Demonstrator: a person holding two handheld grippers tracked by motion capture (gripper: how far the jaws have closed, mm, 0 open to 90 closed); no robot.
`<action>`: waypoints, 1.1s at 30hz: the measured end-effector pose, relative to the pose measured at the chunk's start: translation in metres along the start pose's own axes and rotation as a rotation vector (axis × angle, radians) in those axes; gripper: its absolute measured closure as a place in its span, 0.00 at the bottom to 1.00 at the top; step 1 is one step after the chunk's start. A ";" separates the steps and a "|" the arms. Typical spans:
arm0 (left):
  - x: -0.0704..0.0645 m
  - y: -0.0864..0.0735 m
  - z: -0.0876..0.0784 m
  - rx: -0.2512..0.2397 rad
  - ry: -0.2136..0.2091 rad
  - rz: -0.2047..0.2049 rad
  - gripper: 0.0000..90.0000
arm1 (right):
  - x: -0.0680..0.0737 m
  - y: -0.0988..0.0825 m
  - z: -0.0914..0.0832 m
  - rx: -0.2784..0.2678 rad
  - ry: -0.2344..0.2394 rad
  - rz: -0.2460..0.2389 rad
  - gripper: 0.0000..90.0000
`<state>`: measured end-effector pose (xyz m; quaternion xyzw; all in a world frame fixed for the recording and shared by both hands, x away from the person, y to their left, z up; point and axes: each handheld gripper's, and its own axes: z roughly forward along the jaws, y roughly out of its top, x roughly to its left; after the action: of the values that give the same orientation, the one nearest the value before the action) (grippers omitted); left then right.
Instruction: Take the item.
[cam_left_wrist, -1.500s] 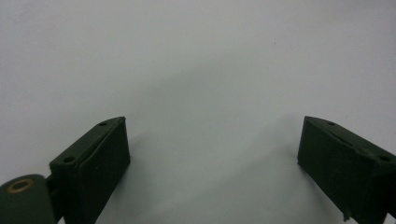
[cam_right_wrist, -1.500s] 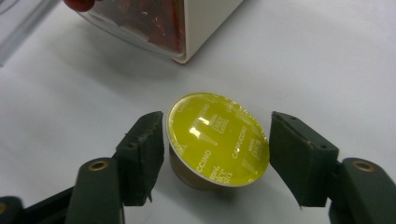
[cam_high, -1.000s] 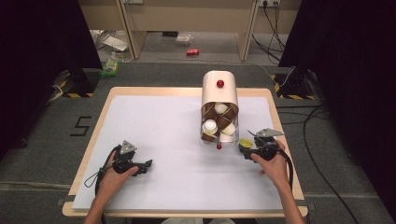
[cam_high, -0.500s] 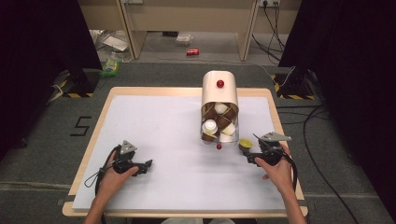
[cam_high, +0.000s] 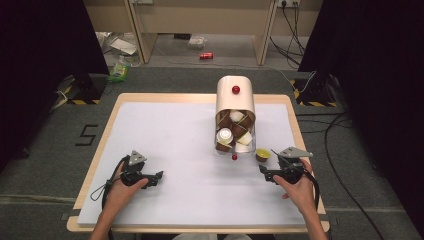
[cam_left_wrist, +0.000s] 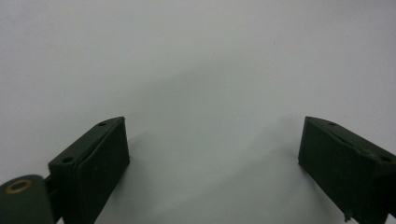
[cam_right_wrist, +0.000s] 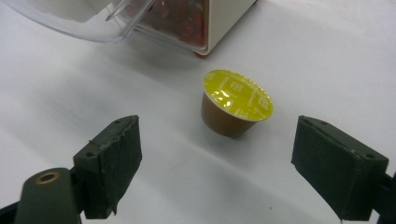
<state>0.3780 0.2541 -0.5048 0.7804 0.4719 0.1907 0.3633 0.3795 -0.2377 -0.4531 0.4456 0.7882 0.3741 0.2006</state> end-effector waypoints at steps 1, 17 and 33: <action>0.000 0.000 0.000 0.000 0.000 0.000 0.09 | 0.001 0.000 -0.001 -0.001 -0.001 -0.004 0.18; 0.000 0.000 0.000 0.000 0.000 0.000 0.09 | 0.007 -0.017 -0.006 0.028 0.002 -0.007 0.18; 0.000 0.000 0.000 0.000 0.000 0.001 0.09 | 0.012 -0.034 -0.012 0.056 0.010 -0.006 0.18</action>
<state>0.3780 0.2540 -0.5048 0.7804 0.4717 0.1911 0.3633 0.3462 -0.2432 -0.4712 0.4468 0.8006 0.3536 0.1854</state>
